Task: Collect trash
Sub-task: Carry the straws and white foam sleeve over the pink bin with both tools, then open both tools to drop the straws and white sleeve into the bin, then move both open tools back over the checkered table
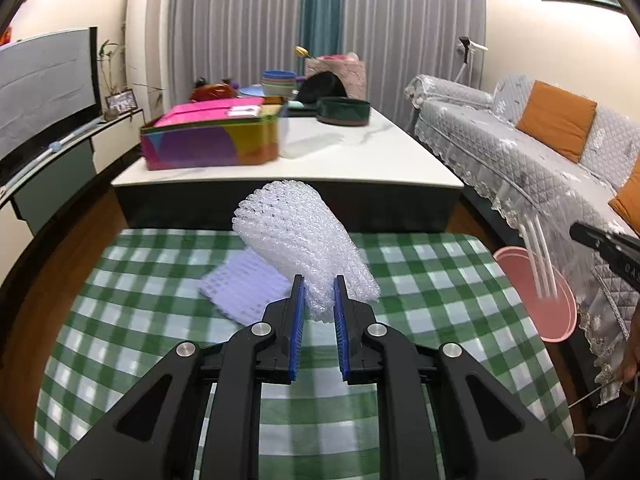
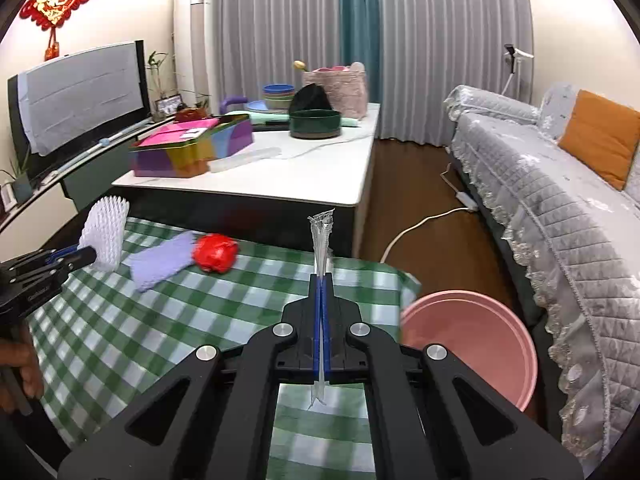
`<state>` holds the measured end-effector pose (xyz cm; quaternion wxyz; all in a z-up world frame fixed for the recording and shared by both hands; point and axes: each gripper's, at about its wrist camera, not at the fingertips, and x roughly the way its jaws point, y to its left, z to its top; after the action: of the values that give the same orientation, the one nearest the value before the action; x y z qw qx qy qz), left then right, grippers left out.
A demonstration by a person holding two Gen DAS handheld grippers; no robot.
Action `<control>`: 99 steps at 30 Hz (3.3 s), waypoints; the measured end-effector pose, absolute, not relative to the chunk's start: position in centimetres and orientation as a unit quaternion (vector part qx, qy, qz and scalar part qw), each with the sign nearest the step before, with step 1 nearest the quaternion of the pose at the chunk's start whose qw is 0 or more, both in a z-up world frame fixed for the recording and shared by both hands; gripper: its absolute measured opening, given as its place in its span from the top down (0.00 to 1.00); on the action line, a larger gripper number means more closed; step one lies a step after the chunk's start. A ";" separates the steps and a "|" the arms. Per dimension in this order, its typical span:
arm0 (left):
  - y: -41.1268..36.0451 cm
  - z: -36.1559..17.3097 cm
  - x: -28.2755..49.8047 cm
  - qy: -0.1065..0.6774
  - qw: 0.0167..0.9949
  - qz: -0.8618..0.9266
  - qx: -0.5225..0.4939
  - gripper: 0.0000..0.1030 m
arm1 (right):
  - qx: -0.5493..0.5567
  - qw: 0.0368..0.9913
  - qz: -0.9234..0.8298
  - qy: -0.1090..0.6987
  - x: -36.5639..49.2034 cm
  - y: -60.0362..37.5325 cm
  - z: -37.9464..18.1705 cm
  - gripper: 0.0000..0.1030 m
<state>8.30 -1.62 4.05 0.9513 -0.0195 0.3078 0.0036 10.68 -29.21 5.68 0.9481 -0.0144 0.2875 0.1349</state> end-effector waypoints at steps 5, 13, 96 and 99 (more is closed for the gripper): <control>-5.7 2.8 8.6 0.324 0.946 -0.020 -0.004 0.86 | -0.004 0.950 0.116 0.291 11.0 -31.4 5.3 0.99; -11.3 2.2 9.0 0.328 0.942 -0.069 0.012 0.86 | -0.005 0.953 0.088 0.289 10.6 -34.2 4.8 0.99; -23.9 2.5 14.5 0.306 0.920 -0.238 0.061 0.74 | 0.071 0.950 -0.029 0.303 15.6 -45.7 4.1 0.47; -21.7 2.9 13.0 0.306 0.924 -0.222 0.057 0.74 | 0.068 0.953 -0.016 0.296 15.2 -44.3 4.8 0.47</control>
<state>13.03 -21.70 2.89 0.9241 0.0575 0.3058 -0.2221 15.24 -44.34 4.77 0.9527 0.0683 0.2958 -0.0161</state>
